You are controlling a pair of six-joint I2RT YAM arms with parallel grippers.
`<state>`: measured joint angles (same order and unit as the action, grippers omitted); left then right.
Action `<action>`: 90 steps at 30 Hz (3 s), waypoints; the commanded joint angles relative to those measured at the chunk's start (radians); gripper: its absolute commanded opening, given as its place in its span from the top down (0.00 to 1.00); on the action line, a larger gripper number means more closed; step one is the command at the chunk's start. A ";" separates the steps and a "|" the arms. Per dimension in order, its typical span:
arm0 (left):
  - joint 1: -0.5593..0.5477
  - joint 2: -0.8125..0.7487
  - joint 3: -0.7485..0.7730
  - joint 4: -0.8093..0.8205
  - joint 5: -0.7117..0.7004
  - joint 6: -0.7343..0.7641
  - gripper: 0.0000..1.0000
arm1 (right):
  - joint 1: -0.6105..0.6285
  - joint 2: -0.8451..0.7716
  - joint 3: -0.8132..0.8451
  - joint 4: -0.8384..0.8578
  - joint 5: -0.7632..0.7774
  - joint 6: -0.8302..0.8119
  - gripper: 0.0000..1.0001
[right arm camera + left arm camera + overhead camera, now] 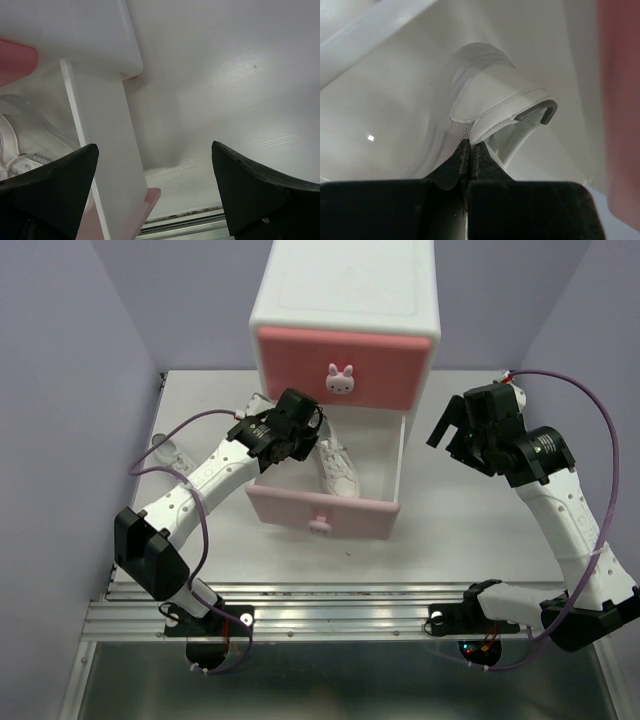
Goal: Place and organize the shoes in the shoe cabinet
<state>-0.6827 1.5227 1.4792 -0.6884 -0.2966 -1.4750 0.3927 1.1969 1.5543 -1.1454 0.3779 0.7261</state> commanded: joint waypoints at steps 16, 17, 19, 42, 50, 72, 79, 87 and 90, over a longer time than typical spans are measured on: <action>0.008 0.034 0.003 0.305 0.131 0.594 1.00 | -0.005 -0.054 -0.039 -0.014 0.006 0.012 0.00; 0.008 0.034 0.001 0.302 0.135 0.605 1.00 | -0.005 -0.056 -0.045 -0.013 0.006 0.012 0.00; 0.005 0.033 -0.005 0.314 0.164 0.613 1.00 | -0.005 -0.060 -0.049 -0.013 0.006 0.015 0.00; -0.032 -0.022 -0.137 0.411 0.128 0.594 1.00 | -0.005 -0.106 -0.105 0.007 0.003 -0.011 0.00; -0.054 -0.029 -0.131 0.443 0.093 0.524 1.00 | -0.005 -0.120 -0.132 0.029 0.000 -0.019 0.00; -0.121 0.005 -0.060 0.500 0.027 0.404 1.00 | -0.005 -0.138 -0.171 0.039 0.004 -0.011 0.00; -0.133 0.037 -0.063 0.489 0.054 0.466 1.00 | -0.005 -0.148 -0.175 0.032 0.012 -0.011 0.00; -0.132 0.065 0.019 0.394 0.013 0.498 0.26 | -0.005 -0.152 -0.165 0.029 0.013 -0.004 0.00; -0.132 0.062 0.070 0.336 -0.004 0.502 0.23 | -0.005 -0.152 -0.160 0.030 0.024 0.001 0.00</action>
<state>-0.8116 1.6173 1.4578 -0.3069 -0.2581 -1.0031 0.3927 1.0641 1.3773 -1.1397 0.3706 0.7223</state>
